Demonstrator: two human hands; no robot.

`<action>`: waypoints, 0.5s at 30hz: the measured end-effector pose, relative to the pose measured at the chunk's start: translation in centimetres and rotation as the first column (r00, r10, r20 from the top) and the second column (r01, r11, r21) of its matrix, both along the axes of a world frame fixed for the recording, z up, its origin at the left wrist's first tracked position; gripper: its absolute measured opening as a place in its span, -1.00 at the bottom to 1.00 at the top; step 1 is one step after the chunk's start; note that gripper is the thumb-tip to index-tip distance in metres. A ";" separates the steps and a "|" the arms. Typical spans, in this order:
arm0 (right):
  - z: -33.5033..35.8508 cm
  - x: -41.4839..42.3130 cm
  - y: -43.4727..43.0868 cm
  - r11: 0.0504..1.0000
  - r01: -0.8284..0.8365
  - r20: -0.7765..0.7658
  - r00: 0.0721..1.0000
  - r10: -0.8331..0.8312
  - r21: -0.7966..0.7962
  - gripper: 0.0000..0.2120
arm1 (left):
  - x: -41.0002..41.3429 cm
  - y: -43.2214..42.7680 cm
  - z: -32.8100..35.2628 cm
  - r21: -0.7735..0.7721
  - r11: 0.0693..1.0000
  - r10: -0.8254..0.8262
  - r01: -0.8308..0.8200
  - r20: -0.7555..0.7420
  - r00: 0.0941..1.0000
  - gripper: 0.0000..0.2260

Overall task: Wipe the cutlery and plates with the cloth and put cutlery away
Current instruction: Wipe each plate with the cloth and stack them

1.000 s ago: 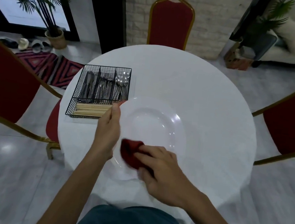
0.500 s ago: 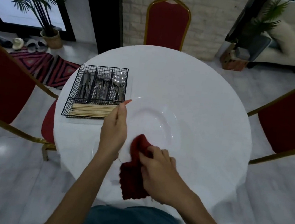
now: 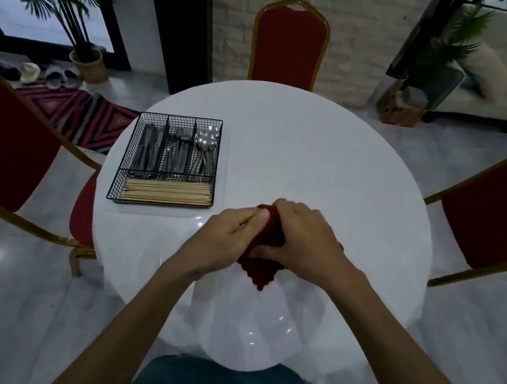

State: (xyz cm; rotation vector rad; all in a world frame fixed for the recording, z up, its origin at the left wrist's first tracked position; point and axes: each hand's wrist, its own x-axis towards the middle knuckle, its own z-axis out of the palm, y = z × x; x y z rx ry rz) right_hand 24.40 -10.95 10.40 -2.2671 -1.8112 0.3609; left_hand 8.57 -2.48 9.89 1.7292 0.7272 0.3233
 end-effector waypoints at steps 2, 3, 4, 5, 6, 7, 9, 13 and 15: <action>0.4 0.6 0.4 0.999 0.034 -0.101 0.994 -0.034 0.004 -0.46 | -0.4 0.7 0.5 0.044 0.998 -0.036 0.036 0.017 0.999 -0.65; 0.2 1.3 0.4 0.996 0.088 -0.175 0.981 -0.085 0.009 -0.47 | -0.8 1.2 0.8 0.063 0.998 -0.027 0.024 0.038 0.999 -0.67; 0.1 2.0 0.2 0.988 0.153 -0.261 0.954 -0.146 0.010 -0.49 | -1.3 1.8 1.2 0.087 0.996 0.004 -0.009 0.059 0.998 -0.69; 0.0 2.7 0.0 0.977 0.212 -0.346 0.916 -0.203 -0.013 -0.50 | -1.7 2.5 1.7 0.097 0.994 0.046 -0.053 0.075 0.996 -0.70; -0.2 3.1 -0.3 0.969 0.242 -0.413 0.879 -0.239 -0.045 -0.53 | -2.2 3.0 2.1 0.090 0.992 0.084 -0.092 0.088 0.993 -0.70; -0.2 3.2 -0.5 0.967 0.248 -0.454 0.855 -0.249 -0.062 -0.56 | -2.5 3.4 2.5 0.080 0.991 0.099 -0.107 0.098 0.990 -0.71; 0.5 2.5 -0.3 0.973 0.228 -0.469 0.858 -0.210 -0.017 -0.55 | -2.5 3.7 3.0 0.080 0.995 0.044 -0.052 0.097 0.994 -0.71; 3.1 0.2 1.3 0.995 0.079 -0.372 0.927 -0.051 0.059 -0.48 | -1.4 2.6 3.1 0.108 0.984 -0.146 0.140 0.053 0.988 -0.71; 3.3 -0.2 1.4 0.996 0.084 -0.393 0.917 -0.071 0.016 -0.49 | -1.5 2.3 2.7 0.100 0.986 -0.144 0.136 0.078 0.987 -0.71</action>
